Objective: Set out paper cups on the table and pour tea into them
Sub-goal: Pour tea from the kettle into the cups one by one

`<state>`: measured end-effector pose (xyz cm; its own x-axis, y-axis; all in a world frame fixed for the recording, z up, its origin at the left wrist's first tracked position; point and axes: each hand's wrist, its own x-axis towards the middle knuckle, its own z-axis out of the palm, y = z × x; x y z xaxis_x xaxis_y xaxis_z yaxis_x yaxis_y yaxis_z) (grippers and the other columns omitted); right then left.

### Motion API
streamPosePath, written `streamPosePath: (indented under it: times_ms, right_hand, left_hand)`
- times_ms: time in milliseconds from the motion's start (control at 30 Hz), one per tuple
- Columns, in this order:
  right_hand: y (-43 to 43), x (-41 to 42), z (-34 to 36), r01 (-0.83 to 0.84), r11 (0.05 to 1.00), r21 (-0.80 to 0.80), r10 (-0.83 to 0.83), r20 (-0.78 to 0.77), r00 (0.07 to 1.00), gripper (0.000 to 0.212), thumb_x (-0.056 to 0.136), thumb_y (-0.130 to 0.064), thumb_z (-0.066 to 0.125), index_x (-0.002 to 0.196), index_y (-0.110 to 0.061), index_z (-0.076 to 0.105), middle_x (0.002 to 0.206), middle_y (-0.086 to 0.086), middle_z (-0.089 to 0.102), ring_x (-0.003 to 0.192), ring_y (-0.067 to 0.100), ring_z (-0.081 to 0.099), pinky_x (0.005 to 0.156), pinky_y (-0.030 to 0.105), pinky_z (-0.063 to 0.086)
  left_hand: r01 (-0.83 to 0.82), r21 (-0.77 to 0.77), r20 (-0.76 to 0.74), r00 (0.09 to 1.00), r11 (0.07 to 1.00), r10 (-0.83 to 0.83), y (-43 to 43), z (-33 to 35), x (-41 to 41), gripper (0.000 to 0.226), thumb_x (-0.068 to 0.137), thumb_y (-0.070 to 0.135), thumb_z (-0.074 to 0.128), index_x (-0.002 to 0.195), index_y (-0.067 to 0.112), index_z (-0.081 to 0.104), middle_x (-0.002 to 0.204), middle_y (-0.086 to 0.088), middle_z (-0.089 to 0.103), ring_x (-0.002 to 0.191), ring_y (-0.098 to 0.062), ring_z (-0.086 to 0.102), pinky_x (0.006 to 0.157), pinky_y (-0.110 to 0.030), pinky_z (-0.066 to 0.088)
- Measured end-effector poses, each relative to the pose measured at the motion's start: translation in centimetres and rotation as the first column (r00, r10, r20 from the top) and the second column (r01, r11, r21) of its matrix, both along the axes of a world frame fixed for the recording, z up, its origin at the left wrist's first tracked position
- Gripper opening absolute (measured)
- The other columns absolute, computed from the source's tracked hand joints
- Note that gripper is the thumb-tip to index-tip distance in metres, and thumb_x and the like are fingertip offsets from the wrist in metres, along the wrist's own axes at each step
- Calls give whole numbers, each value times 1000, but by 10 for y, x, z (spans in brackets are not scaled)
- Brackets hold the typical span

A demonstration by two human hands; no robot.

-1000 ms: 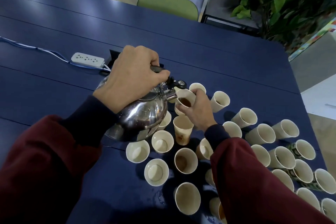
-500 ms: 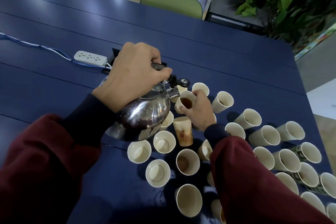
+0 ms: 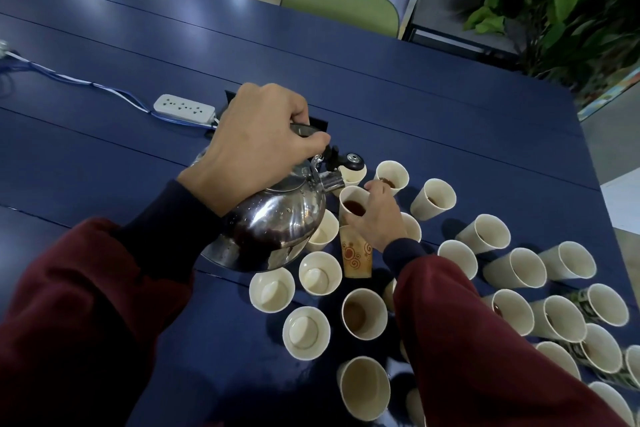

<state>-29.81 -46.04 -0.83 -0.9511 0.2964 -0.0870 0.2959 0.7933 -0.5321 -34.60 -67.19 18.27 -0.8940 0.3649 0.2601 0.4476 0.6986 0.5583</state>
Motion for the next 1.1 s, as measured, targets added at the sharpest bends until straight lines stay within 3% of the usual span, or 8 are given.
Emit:
streamPosePath:
  times_ms: [367, 533, 633, 733, 933, 1100]
  right_hand:
    - [-2, 8, 4, -29, 998, 58, 29, -7, 1000, 57, 81, -35, 81, 121, -9, 50, 125, 11, 49, 103, 30, 60, 83, 35, 49]
    - [-14, 35, 18, 96, 958, 272, -58, -147, 988, 45, 86, -35, 73, 117, -8, 54, 115, 14, 58, 97, 33, 62, 71, 38, 46]
    - [-18, 47, 20, 74, 908, 412, -84, 6, 996, 38, 93, -40, 63, 116, -11, 55, 104, 10, 66, 91, 28, 66, 64, 33, 40]
    - [-14, 53, 14, 72, 933, 352, -136, 160, 978, 37, 97, -42, 59, 118, -12, 57, 108, 9, 67, 97, 27, 67, 68, 33, 47]
    - [-11, 51, -1, -49, 927, 373, -43, 235, 971, 35, 98, -37, 56, 123, -14, 52, 111, 11, 69, 99, 29, 69, 67, 33, 47]
    - [-10, 51, 2, -71, 958, 279, -7, 270, 963, 31, 95, -39, 60, 115, -16, 51, 106, 10, 68, 94, 27, 67, 68, 33, 47]
  left_hand:
    - [-8, 9, 8, 1000, 1000, 8, 0, -3, 1, 34, 80, 42, 73, 59, 19, 60, 52, 3, 56, 55, -13, 52, 69, -41, 54]
    - [-3, 19, 7, 1000, 1000, 3, 7, -6, 3, 34, 79, 42, 73, 58, 19, 59, 50, 6, 54, 55, -11, 52, 71, -43, 54]
    - [3, 25, 5, 1000, 1000, -3, 12, -7, 5, 33, 78, 43, 73, 59, 18, 60, 51, 5, 53, 57, -11, 51, 69, -43, 54]
    - [18, 26, 2, 1000, 1000, -18, 14, -7, 8, 32, 77, 44, 72, 60, 18, 61, 52, 4, 55, 58, -14, 52, 67, -42, 54]
    - [20, 26, -5, 1000, 999, -20, 12, -5, 11, 34, 77, 44, 72, 59, 17, 60, 51, 4, 55, 56, -11, 52, 70, -40, 54]
    - [15, 23, -13, 1000, 1000, -15, 10, -2, 13, 34, 77, 41, 73, 60, 15, 61, 51, 1, 56, 56, -17, 53, 66, -42, 54]
